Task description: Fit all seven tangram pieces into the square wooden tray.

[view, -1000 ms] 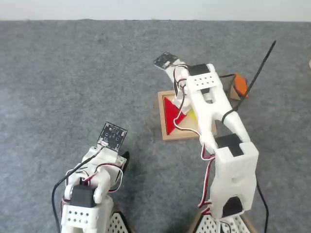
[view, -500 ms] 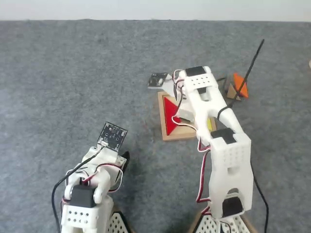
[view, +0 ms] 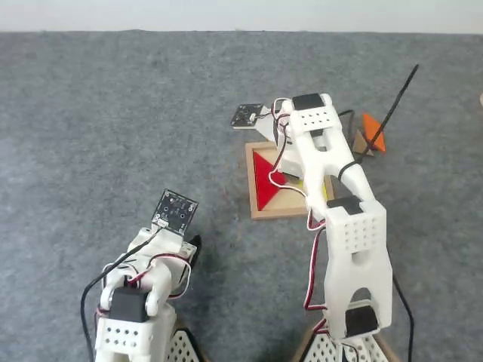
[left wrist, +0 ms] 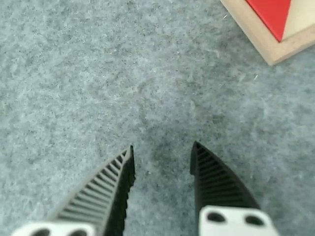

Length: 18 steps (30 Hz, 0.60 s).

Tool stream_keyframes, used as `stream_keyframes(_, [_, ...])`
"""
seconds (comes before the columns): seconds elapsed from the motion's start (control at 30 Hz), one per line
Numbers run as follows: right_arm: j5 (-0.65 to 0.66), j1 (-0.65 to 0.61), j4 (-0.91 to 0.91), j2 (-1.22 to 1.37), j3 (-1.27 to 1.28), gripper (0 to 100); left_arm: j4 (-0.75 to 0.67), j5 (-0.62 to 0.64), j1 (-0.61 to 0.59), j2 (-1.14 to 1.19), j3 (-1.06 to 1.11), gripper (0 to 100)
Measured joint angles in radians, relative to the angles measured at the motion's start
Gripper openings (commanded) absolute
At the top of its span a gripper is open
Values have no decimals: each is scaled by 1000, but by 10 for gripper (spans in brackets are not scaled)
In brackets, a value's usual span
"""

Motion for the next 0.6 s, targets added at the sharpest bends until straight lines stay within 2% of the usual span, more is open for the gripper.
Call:
stream_keyframes(0.17, [0, 5, 95, 21, -64, 37, 0, 0, -2, 0, 0, 183])
stream_keyframes(0.37, [-2, 71, 227, 25, -189, 37, 0, 0, -3, 0, 0, 183])
stream_keyframes(0.6, [0, 83, 241, 25, -203, 41, 0, 0, -3, 0, 0, 183])
